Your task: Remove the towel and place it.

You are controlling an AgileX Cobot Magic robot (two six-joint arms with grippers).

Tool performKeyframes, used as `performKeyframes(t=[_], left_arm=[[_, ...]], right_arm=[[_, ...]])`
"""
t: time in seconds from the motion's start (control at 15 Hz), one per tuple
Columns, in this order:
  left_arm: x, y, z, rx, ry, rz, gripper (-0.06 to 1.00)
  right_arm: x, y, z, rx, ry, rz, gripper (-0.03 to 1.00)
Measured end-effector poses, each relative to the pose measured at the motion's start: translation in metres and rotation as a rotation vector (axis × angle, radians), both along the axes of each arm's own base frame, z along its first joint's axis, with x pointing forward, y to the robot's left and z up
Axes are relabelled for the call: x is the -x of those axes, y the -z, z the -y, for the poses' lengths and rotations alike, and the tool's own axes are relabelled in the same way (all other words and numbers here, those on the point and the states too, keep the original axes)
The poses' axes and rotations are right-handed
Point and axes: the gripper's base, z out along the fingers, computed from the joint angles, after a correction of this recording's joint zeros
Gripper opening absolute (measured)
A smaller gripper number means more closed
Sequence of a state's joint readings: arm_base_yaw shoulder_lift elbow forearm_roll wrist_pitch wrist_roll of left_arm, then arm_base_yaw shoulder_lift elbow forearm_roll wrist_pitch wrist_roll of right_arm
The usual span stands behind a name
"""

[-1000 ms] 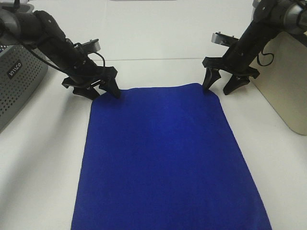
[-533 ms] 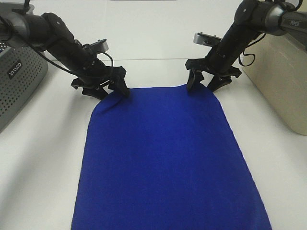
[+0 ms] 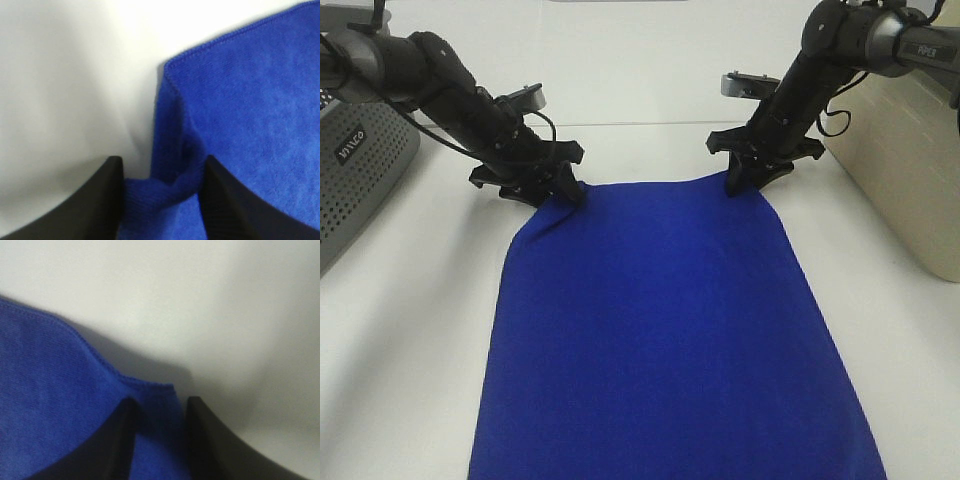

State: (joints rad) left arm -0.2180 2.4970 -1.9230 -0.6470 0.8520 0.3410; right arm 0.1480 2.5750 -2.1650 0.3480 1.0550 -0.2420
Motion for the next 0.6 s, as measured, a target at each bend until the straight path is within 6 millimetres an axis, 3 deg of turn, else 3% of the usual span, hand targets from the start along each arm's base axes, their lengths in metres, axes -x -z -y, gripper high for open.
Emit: performKeyframes(t=[0.13,0.27,0.6], left_arm=[[-0.001,0.003,0.0,-0.003,0.005,0.006,0.15],[-0.004,0.002,0.001,-0.009,0.033,0.024,0.03],[-0.016,-0.017,-0.002,-0.102,0.132,0.092,0.02]], right_arm=[[0.0,0.002,0.0,0.001,0.0,-0.004,0.06],[0.0,0.002,0.0,0.0,0.0,-0.004,0.02],[-0.002,-0.002,0.0,-0.001,0.007,0.026,0.02]])
